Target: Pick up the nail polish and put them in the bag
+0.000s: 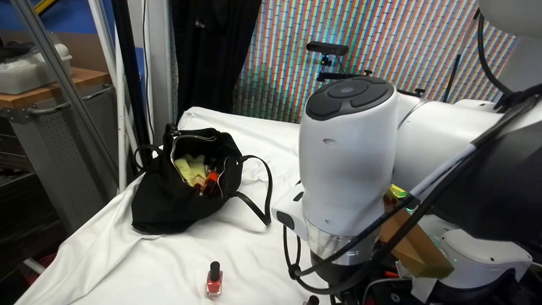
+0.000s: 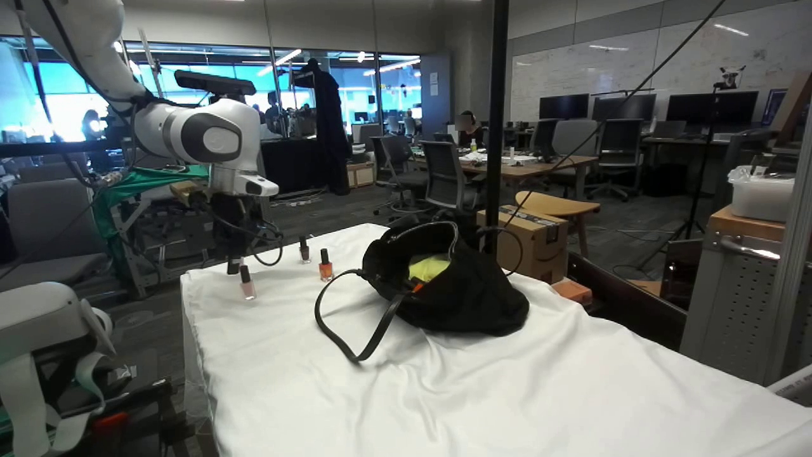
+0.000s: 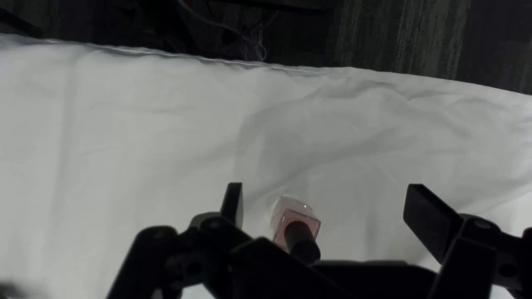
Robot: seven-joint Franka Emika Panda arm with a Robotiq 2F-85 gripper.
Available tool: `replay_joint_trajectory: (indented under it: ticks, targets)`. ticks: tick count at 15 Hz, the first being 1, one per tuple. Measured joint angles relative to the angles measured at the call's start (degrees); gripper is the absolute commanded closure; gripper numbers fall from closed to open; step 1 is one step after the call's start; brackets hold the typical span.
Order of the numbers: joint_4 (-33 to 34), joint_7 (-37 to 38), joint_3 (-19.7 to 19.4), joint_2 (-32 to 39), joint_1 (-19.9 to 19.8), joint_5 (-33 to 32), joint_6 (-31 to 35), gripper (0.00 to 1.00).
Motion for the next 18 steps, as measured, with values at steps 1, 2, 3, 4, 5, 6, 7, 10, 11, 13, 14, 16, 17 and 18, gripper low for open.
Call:
replay_joint_trajectory:
  ticks: [1,2,3,4,5,6,7,10,11,13,14,16,17,18]
  targets:
    - [0.0,0.0,0.0,0.7,0.0,0.3,0.8,0.0]
    - [0.0,0.0,0.0,1.4,0.0,0.5,1.7,0.0]
    - [0.0,0.0,0.0,2.1,0.0,0.7,2.7,0.0]
    - [0.0,0.0,-0.1,2.7,0.0,0.8,3.8,0.0]
    - [0.0,0.0,-0.1,3.4,0.0,0.8,4.9,0.0]
    - [0.0,0.0,-0.3,4.0,0.0,0.8,5.7,0.0]
    - [0.0,0.0,-0.4,4.5,0.0,0.8,6.3,0.0]
    - [0.0,0.0,-1.0,6.0,0.0,0.7,7.8,0.0]
    - [0.0,0.0,-1.2,6.4,0.0,0.7,8.4,0.0]
    - [0.0,0.0,-1.6,7.2,0.0,-0.1,9.7,0.0]
    - [0.0,0.0,-1.8,7.5,0.1,-0.6,10.4,0.0]
    - [0.0,0.0,-2.1,8.0,0.2,-1.5,11.5,0.0]
    - [0.0,0.0,-2.3,8.2,0.3,-2.0,12.0,0.0]
    - [0.0,0.1,-2.4,8.4,0.4,-2.5,12.2,0.0]
